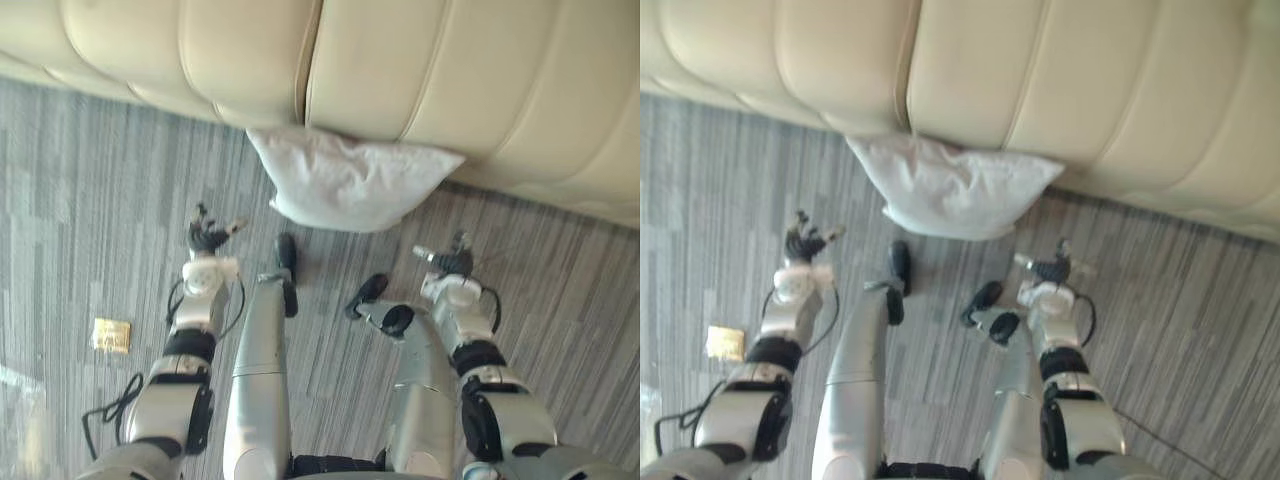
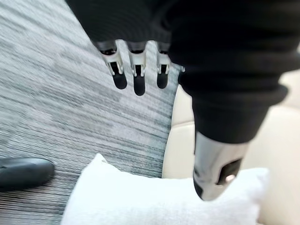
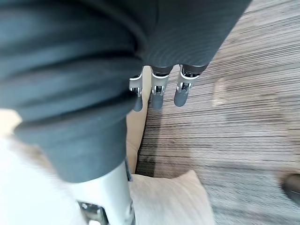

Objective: Pick up cushions and gather them together orderly.

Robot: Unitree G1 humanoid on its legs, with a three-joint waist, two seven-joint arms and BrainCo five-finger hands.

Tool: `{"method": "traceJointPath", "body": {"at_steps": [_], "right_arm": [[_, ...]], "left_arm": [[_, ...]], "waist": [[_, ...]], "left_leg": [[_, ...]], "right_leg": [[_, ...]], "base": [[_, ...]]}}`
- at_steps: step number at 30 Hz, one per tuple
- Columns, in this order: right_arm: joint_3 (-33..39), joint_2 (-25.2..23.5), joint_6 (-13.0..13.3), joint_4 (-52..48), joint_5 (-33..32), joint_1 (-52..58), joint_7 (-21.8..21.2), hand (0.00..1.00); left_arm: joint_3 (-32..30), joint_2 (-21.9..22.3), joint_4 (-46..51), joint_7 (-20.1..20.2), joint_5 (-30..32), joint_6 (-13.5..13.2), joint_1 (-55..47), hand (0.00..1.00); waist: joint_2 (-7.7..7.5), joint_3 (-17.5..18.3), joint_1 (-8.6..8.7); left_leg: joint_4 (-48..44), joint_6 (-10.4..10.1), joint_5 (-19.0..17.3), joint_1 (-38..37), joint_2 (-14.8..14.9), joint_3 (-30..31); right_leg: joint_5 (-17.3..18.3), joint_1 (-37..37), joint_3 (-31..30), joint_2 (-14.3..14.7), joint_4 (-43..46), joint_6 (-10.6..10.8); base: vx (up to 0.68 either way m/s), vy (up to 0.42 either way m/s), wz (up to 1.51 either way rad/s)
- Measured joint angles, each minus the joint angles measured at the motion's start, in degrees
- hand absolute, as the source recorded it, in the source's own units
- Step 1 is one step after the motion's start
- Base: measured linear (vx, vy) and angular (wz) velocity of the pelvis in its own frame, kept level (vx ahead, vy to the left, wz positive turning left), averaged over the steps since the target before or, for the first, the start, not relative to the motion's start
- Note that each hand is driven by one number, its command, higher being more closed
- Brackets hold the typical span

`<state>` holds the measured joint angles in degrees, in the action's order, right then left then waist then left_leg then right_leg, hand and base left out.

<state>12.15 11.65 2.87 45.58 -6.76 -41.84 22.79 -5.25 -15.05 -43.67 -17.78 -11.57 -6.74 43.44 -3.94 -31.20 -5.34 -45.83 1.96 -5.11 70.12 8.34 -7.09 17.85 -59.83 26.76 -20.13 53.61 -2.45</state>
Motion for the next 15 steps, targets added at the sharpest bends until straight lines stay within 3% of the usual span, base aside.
{"method": "traceJointPath", "body": {"at_steps": [7, 12, 13, 15], "right_arm": [[0.89, 2.53, 0.02, -1.84, -0.5, -9.07, 2.24, 0.0], [-2.83, 1.62, 0.1, -1.91, -2.31, -15.11, 2.62, 0.0], [-3.95, 0.64, 0.1, -1.91, -2.38, -16.38, 2.68, 1.0], [-4.61, -1.37, 0.1, -1.92, -2.5, -17.88, 3.15, 1.0]], "left_arm": [[3.7, 0.06, 0.79, -1.77, 0.05, -0.2, 9.66, 0.0], [5.21, 1.24, 2.19, -2.9, 0.09, -0.18, 14.53, 0.0], [5.21, 2.51, 2.26, -3.43, 0.08, -0.18, 15.72, 1.0], [5.24, 3.18, 2.27, -4.15, 0.08, -0.09, 16.52, 1.0]], "waist": [[-0.07, -0.09, 1.48], [-0.07, -0.09, 1.94], [-0.07, -0.09, 1.95], [-0.06, -0.09, 2.02]], "left_leg": [[-1.42, 0.01, 0.04, 6.76, 0.08, -0.05], [-2.5, -0.09, 0.26, 10.49, 0.44, -0.04], [-2.99, -0.09, 0.26, 11.13, 0.53, -0.07], [-3.41, -0.09, 0.26, 11.27, 0.68, -0.07]], "right_leg": [[0.39, -7.34, -0.76, -0.74, 2.47, -0.58], [0.46, -11.4, -1.26, -0.74, 3.81, -0.7], [0.5, -12.15, -1.56, -0.75, 4.37, -0.77], [0.54, -12.33, -1.71, -0.75, 4.78, -0.83]], "base": [[-0.02, 0.003, -0.01], [-0.07, 0.02, -0.05], [-0.07, 0.017, -0.03], [-0.07, 0.014, -0.03]]}}
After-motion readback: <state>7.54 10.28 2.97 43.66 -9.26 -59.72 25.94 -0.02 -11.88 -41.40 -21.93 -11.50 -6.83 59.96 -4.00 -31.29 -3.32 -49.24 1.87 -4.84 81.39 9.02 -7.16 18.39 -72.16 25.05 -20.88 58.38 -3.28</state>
